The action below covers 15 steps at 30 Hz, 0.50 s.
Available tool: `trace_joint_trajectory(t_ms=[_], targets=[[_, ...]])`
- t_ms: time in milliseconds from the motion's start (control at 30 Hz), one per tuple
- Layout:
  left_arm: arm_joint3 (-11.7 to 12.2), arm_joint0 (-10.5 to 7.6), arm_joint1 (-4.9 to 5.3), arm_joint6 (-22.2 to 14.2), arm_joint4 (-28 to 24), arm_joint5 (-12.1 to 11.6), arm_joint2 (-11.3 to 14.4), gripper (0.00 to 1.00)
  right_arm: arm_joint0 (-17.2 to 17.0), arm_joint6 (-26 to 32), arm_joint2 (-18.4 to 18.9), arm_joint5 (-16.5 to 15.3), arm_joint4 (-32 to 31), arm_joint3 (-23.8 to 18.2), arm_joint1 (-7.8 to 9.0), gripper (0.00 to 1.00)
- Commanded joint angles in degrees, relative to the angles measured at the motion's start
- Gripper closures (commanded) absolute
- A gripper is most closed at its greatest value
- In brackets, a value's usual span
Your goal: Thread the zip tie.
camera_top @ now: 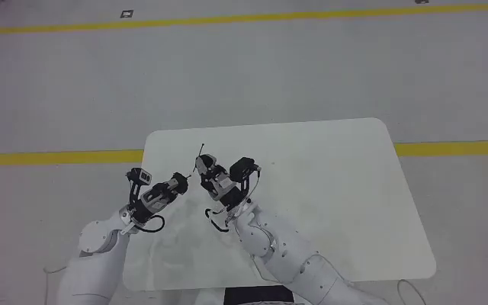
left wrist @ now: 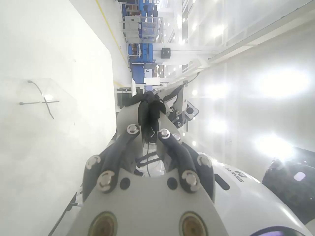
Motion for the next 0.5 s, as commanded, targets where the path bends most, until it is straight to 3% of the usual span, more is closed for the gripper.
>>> trace_joint_trajectory(t_ms=[0, 200, 467], targets=[[0.0, 0.00, 0.00, 0.0, 0.0, 0.0, 0.0, 1.00, 0.0, -1.2, -0.4, 0.1, -1.2, 0.7, -0.13, 1.00], [0.0, 0.00, 0.00, 0.0, 0.0, 0.0, 0.0, 1.00, 1.0, -4.0, -1.6, 0.8, -4.8, 3.3, -0.67, 1.00], [-0.1, -0.04, -0.02, 0.6, 0.0, 0.3, 0.2, 1.00, 1.0, -4.0, -1.6, 0.8, -4.8, 3.3, -0.67, 1.00]])
